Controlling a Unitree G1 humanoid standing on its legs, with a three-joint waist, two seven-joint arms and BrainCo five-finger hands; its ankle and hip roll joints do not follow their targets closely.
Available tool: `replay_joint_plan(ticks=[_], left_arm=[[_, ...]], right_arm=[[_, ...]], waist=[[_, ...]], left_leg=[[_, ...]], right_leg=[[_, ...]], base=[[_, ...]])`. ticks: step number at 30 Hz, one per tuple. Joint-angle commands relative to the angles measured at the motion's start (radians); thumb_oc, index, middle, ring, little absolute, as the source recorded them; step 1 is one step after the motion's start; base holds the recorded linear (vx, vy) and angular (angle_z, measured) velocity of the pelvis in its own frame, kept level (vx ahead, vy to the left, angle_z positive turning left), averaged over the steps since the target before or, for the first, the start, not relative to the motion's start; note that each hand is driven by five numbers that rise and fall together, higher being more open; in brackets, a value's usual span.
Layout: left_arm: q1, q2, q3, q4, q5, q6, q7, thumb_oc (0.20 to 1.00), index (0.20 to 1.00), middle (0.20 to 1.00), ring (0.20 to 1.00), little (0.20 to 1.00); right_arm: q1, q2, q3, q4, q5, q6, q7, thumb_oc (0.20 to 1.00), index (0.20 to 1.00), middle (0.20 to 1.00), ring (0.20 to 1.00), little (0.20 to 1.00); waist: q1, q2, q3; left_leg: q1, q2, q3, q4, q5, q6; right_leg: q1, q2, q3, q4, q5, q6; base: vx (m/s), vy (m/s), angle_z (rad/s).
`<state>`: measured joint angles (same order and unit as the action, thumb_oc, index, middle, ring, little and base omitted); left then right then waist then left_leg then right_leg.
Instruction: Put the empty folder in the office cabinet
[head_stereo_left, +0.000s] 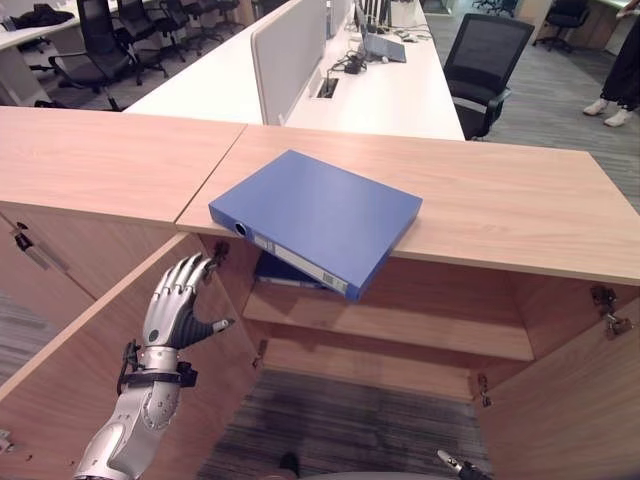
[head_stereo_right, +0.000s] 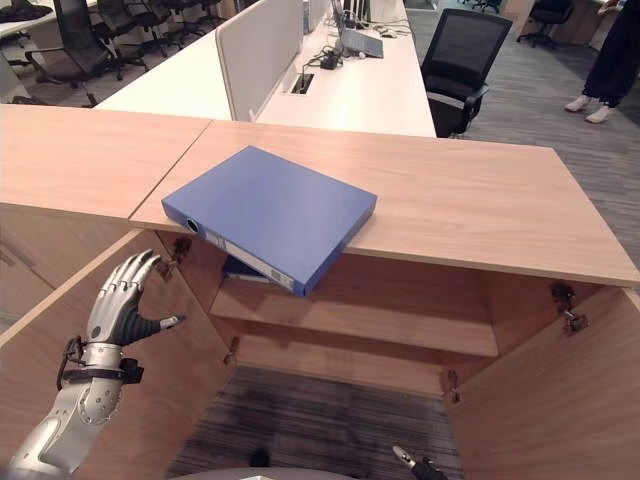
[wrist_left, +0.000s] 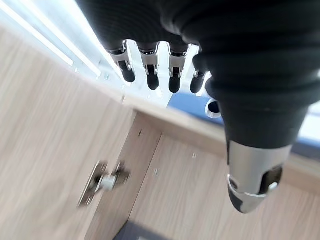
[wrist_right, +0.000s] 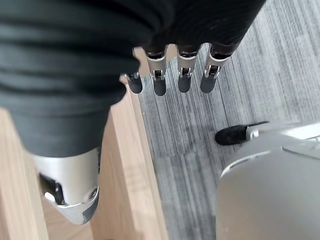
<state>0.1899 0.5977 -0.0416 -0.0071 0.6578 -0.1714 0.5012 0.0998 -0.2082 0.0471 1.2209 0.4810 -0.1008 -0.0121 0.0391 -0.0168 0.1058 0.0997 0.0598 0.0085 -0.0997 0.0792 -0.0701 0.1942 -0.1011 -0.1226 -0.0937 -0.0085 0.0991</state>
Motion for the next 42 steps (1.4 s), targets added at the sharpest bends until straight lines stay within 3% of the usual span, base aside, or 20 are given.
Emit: replay_joint_plan(ticks=[1,8,19,42], left_arm=[[-0.079,0.025,0.068,-0.069,0.043,-0.022,0.070,1.000,1.000,1.000,1.000,1.000],[-0.116,0.086,0.076,-0.148,0.113,-0.031,0.116,1.000,1.000,1.000,1.000,1.000],[-0.232,0.182,-0.017,-0.157,0.165,-0.048,0.120,1.000,1.000,1.000,1.000,1.000],[-0.407,0.242,-0.212,-0.036,0.225,-0.037,0.063,1.000,1.000,1.000,1.000,1.000]], right_arm=[[-0.063,0.012,0.036,0.026,-0.013,-0.024,-0.009,1.000,1.000,1.000,1.000,1.000],[-0.051,0.018,0.041,0.034,0.005,-0.025,0.000,1.000,1.000,1.000,1.000,1.000],[-0.052,0.007,0.040,0.039,0.030,-0.028,0.006,1.000,1.000,1.000,1.000,1.000],[-0.055,-0.002,0.048,0.047,0.015,-0.034,-0.010,1.000,1.000,1.000,1.000,1.000]], waist=[[0.008,0.013,0.033],[-0.003,0.015,0.028],[-0.027,0.024,0.020],[-0.066,0.029,0.005]], left_leg=[[0.085,0.042,-0.007,0.018,-0.113,-0.016],[0.092,0.045,-0.002,0.015,-0.116,-0.019],[0.105,0.045,0.014,0.013,-0.122,-0.020],[0.129,0.042,0.033,0.012,-0.133,-0.018]], right_leg=[[-0.049,-0.023,-0.062,0.087,-0.025,0.062],[-0.047,-0.018,-0.059,0.087,-0.028,0.062],[-0.050,-0.016,-0.050,0.101,-0.034,0.065],[-0.043,-0.014,-0.030,0.096,-0.032,0.067]], base=[[0.00,0.000,0.00],[0.00,0.000,0.00],[0.00,-0.001,-0.01],[0.00,0.002,-0.01]])
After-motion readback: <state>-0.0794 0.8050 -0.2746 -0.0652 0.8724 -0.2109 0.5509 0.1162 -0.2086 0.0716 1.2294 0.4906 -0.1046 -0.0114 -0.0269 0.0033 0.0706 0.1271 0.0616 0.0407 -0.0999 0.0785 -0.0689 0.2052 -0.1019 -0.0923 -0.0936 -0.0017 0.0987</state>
